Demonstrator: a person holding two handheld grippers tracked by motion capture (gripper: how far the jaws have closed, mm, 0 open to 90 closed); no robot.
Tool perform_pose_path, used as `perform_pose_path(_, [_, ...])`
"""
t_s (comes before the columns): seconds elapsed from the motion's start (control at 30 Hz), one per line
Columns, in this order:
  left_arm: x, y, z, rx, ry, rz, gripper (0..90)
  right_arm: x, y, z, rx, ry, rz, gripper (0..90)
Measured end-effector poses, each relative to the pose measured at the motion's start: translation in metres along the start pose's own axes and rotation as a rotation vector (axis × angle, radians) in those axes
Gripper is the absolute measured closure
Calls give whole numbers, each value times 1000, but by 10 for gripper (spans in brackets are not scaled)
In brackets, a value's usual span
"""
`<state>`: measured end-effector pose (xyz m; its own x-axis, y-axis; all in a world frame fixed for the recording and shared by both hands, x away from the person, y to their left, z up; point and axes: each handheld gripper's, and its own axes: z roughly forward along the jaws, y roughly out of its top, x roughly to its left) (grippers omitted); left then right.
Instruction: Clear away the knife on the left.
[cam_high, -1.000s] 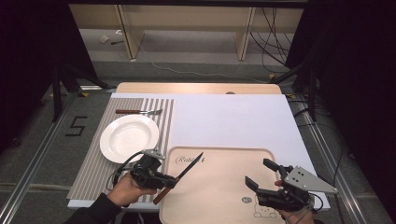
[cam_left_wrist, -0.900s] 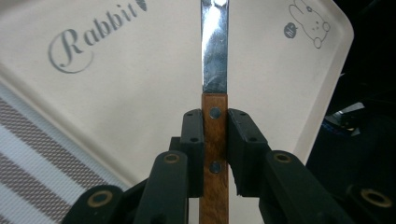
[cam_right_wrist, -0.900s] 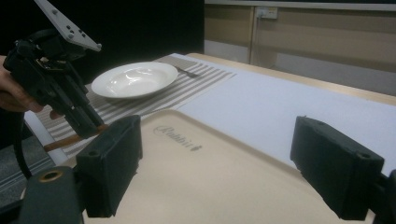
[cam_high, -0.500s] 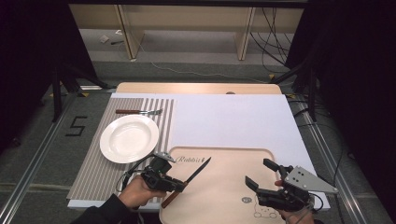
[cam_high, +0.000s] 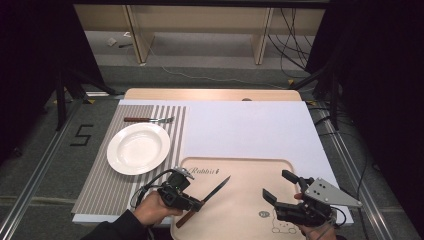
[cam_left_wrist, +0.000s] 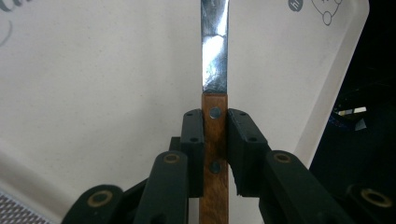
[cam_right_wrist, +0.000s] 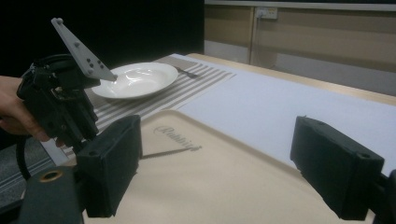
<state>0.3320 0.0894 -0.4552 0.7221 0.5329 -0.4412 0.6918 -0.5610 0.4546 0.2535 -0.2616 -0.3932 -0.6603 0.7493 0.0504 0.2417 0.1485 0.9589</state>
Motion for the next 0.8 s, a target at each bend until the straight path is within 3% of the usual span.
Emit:
perform_pose_path(0.27, [3,-2,9,32,16,-18,769,0,0,0,-1,1,-2,177])
perform_pose_path(0.47, [3,-4,16,59,46,-10,768,0,0,0,-1,1,-6,177])
perform_pose_path(0.63, [3,-4,18,53,29,-2,756,0,0,0,0,1,-5,178])
perform_pose_path(0.7, [4,-2,16,25,25,50,657,0,0,0,1,2,-4,177])
perform_pose_path(0.8, [-2,1,9,-26,-2,63,474,0,0,0,-1,1,-2,177])
